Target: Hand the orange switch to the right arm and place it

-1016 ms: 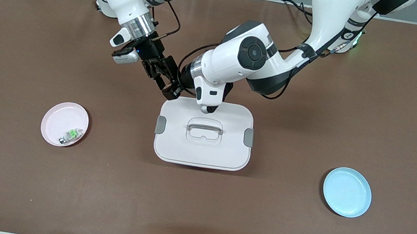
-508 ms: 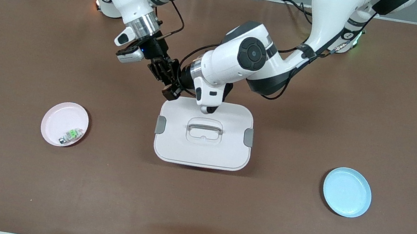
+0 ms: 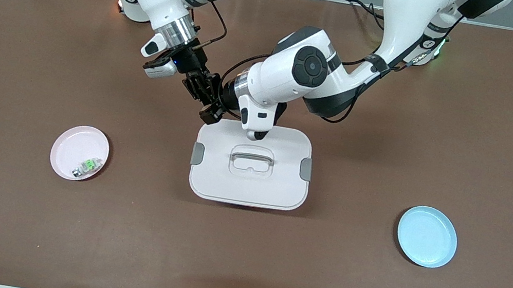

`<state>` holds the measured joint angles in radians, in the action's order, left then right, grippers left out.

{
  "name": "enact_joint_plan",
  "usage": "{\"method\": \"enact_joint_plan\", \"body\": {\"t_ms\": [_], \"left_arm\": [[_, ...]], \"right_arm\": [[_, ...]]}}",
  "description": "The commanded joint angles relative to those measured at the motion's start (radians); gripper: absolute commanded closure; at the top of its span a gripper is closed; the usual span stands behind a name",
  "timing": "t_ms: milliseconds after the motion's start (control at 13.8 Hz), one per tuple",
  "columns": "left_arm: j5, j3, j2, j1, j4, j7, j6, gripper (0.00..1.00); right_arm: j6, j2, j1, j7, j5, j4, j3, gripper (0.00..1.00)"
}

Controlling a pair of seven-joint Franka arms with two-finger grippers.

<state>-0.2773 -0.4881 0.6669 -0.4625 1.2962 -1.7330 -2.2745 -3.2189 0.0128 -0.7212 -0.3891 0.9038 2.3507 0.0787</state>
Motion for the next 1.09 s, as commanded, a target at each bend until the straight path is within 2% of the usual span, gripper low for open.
{"method": "enact_joint_plan", "body": {"t_ms": [0,363,580,1016], "left_arm": [[-0.008,0.003,0.003,-0.01,-0.018,0.001,-0.002,0.0],[-0.005,0.005,-0.032,0.03,-0.017,0.001,0.068,0.0],[0.006,0.034,-0.07,0.054,-0.017,0.006,0.133,0.0],[0.214,0.039,-0.147,0.122,-0.014,0.015,0.234,0.0]], "right_arm": [[-0.012,0.016,-0.018,-0.005,0.023,-0.022,-0.007,1.0],[-0.009,0.018,-0.018,-0.002,0.021,-0.022,-0.007,1.0],[-0.006,0.018,-0.018,0.013,0.02,-0.022,-0.007,1.0],[0.023,0.038,-0.018,0.119,0.017,-0.018,-0.008,1.0]]}}
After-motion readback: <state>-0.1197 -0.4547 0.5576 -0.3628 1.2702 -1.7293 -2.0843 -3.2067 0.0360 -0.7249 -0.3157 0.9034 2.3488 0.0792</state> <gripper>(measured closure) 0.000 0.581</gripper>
